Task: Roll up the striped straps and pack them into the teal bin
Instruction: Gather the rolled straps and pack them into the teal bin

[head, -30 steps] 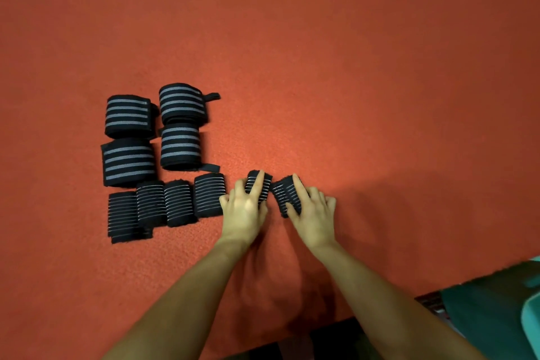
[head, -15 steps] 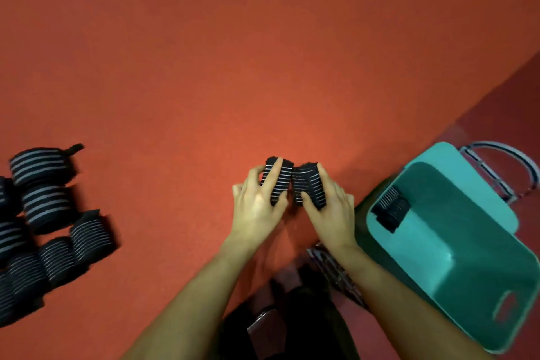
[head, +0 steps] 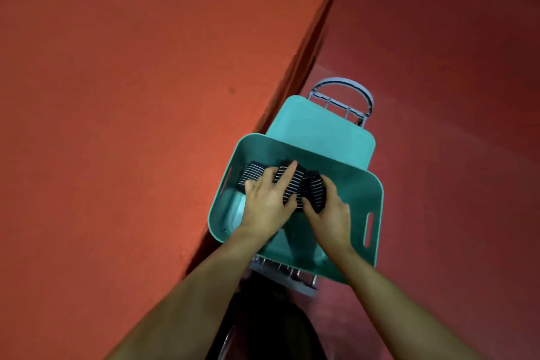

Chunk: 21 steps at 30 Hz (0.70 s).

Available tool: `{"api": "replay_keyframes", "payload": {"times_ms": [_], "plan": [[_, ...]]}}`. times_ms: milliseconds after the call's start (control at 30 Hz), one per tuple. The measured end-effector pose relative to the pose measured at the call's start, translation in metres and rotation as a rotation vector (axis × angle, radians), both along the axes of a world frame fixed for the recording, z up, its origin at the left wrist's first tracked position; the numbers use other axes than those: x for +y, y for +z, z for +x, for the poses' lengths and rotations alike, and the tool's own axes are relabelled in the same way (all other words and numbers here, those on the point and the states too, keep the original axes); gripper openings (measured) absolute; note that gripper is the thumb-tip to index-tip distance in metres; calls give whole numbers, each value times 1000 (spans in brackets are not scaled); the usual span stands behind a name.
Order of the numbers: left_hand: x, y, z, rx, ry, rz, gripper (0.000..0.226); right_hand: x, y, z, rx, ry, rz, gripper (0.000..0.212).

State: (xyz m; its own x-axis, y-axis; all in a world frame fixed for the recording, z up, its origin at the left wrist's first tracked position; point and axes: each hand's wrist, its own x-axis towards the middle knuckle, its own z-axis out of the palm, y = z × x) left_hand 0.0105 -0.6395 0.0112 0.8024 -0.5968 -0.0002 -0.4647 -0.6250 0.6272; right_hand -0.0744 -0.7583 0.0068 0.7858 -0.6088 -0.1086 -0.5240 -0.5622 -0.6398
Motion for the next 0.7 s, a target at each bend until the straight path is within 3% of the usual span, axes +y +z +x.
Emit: {"api": "replay_keyframes", "payload": {"times_ms": [233, 400, 567, 700], "plan": [[-65, -69, -12, 157, -129, 186, 66, -44, -68, -24, 167, -213, 128, 44], [-90, -106, -8, 268, -52, 129, 58, -56, -111, -12, 153, -363, 229, 35], [-100, -140, 6, 20, -179, 405, 53, -62, -142, 3, 165, -394, 362, 35], [-93, -149, 5, -95, -270, 576, 60, -55, -153, 3, 217, -224, 315, 62]]}}
